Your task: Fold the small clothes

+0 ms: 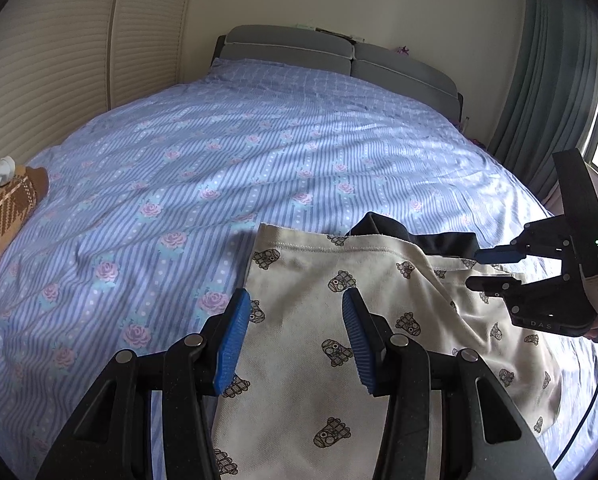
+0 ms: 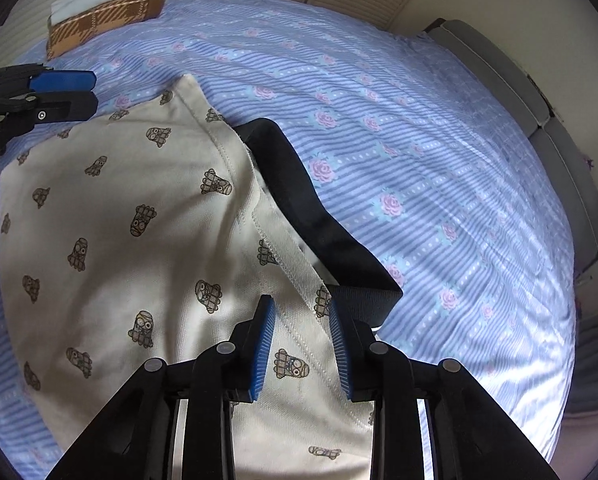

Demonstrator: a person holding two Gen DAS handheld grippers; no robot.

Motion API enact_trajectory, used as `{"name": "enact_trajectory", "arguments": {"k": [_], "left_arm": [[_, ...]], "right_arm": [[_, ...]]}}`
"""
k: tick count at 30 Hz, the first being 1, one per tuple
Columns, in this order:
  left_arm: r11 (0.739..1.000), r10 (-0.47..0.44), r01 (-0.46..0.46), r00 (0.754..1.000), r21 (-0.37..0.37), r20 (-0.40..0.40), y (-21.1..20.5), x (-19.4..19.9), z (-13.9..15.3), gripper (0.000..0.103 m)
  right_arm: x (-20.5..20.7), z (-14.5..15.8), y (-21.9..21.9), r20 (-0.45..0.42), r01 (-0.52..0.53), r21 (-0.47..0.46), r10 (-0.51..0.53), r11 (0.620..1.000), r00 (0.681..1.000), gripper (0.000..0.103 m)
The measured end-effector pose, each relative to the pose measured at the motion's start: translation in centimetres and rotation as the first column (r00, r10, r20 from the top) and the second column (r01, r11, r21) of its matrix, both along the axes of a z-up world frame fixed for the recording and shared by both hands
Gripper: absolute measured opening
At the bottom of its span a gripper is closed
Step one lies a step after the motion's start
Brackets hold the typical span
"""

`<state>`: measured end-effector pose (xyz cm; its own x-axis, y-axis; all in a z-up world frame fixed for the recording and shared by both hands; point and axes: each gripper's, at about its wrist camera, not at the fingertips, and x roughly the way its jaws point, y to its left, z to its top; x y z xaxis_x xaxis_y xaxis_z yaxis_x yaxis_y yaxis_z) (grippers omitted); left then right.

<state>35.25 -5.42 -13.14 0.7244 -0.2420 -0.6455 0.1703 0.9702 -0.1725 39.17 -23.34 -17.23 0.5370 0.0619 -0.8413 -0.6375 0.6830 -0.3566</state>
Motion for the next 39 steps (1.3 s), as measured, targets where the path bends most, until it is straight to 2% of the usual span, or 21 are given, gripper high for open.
{"name": "enact_trajectory", "arguments": {"k": [4,5,8,12,15,22,26,32,34,36,39], "left_arm": [[1.000,0.001,-0.001,1.000,0.001,0.000,0.0,0.0,0.0,0.047],[1.000,0.001,-0.001,1.000,0.002,-0.001,0.0,0.0,0.0,0.047],[1.000,0.001,-0.001,1.000,0.001,-0.004,0.0,0.1,-0.1,0.047],[1.000,0.005,-0.005,1.000,-0.001,-0.007,0.1,0.1,-0.3,0.047],[1.000,0.005,-0.005,1.000,-0.002,-0.009,0.1,0.1,-0.3,0.047],[1.000,0.020,-0.020,1.000,-0.004,-0.006,0.3,0.3,-0.5,0.047],[1.000,0.018,-0.018,1.000,-0.002,-0.018,0.2,0.5,-0.9,0.047],[1.000,0.009,-0.009,1.000,-0.003,-0.016,0.1,0.4,-0.8,0.047],[1.000,0.007,-0.007,1.000,-0.003,-0.012,-0.1,0.2,-0.7,0.047],[1.000,-0.002,0.002,1.000,0.002,-0.006,-0.5,0.1,-0.6,0.047],[1.000,-0.018,0.018,1.000,0.011,-0.002,-1.1,-0.2,-0.6,0.047]], "right_arm": [[0.7,-0.3,0.2,-0.055,-0.042,-0.029,0.040,0.999,0.998,0.025],[0.9,-0.5,0.2,-0.075,-0.047,-0.029,0.045,0.998,0.996,0.020],[1.3,-0.8,0.3,-0.112,-0.055,-0.033,0.051,0.998,0.992,0.017],[1.0,-0.9,0.6,-0.134,-0.073,-0.037,0.068,0.997,0.989,0.005],[0.6,-0.5,0.5,-0.121,-0.075,-0.034,0.070,0.997,0.990,0.004],[1.2,0.6,-0.6,-0.043,-0.004,-0.001,0.004,1.000,0.999,0.003],[1.4,-0.4,-0.4,-0.039,0.001,-0.050,-0.003,0.999,0.999,0.003],[0.6,0.2,-1.8,-0.035,0.020,-0.053,-0.021,0.998,0.999,0.006],[0.1,0.7,-2.9,-0.024,0.042,-0.060,-0.044,0.997,0.999,0.010],[-0.5,1.2,-3.9,-0.004,0.061,-0.056,-0.061,0.997,0.998,0.025],[-1.2,1.3,-5.1,0.011,0.084,-0.065,-0.083,0.994,0.996,0.030]]}}
